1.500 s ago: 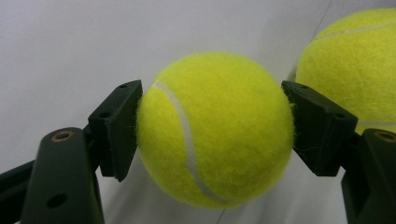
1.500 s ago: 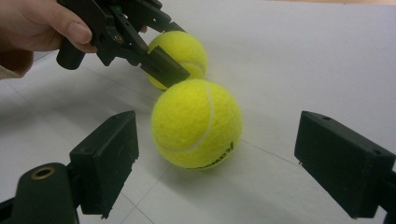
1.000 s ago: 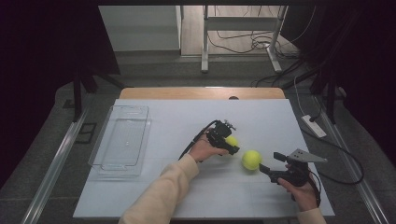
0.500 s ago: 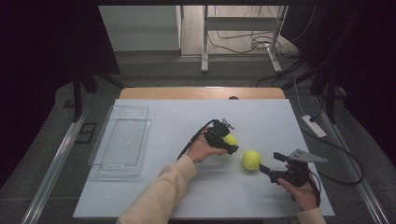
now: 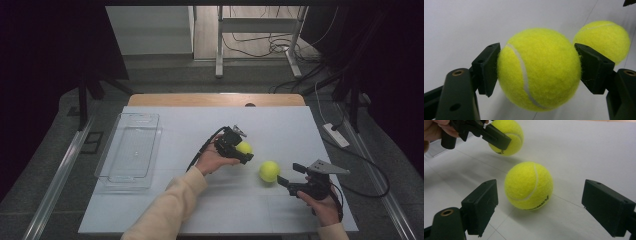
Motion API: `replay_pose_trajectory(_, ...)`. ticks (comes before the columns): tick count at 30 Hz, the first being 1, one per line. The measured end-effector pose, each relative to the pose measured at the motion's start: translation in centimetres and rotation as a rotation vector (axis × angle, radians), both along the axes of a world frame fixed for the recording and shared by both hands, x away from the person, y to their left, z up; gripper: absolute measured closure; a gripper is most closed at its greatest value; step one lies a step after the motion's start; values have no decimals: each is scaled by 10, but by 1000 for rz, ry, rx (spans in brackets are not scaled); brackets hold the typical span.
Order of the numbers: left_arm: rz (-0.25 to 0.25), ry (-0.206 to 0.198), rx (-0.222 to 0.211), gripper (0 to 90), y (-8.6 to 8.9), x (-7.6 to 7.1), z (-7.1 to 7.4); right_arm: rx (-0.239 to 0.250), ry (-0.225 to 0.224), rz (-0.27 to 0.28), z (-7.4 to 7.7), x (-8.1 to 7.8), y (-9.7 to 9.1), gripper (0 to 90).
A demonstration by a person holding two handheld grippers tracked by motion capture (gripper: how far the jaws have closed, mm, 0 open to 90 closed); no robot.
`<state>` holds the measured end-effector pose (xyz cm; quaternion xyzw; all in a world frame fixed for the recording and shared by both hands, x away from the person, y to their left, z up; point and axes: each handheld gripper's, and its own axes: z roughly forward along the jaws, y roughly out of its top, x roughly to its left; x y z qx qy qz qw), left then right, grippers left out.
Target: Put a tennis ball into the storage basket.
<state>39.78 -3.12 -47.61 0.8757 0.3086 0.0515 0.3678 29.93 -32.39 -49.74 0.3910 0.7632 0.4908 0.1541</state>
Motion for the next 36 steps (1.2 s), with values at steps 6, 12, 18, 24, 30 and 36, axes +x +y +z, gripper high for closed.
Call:
replay_pose_trajectory(6, 1, -14, -24, 262, 4, -3, 5, 0, 0, 0, 0, 0, 0, 133)
replay_pose_trajectory(12, 9, -33, -52, 262, 10, -6, 12, -1, -1, -1, 0, 0, 0, 133)
replay_pose_trajectory(18, 17, -53, -77, 262, 17, -9, 19, 0, -2, -1, 0, 0, 0, 133)
replay_pose_trajectory(24, 32, -78, -91, 262, 23, -12, 24, 1, -3, -3, 0, 0, 0, 133)
replay_pose_trajectory(30, 37, -94, -103, 262, 28, -14, 30, -1, -2, -7, 0, 0, 0, 133)
replay_pose_trajectory(36, 37, -107, -117, 262, 33, -17, 33, 2, -5, -8, 0, 0, 0, 133)
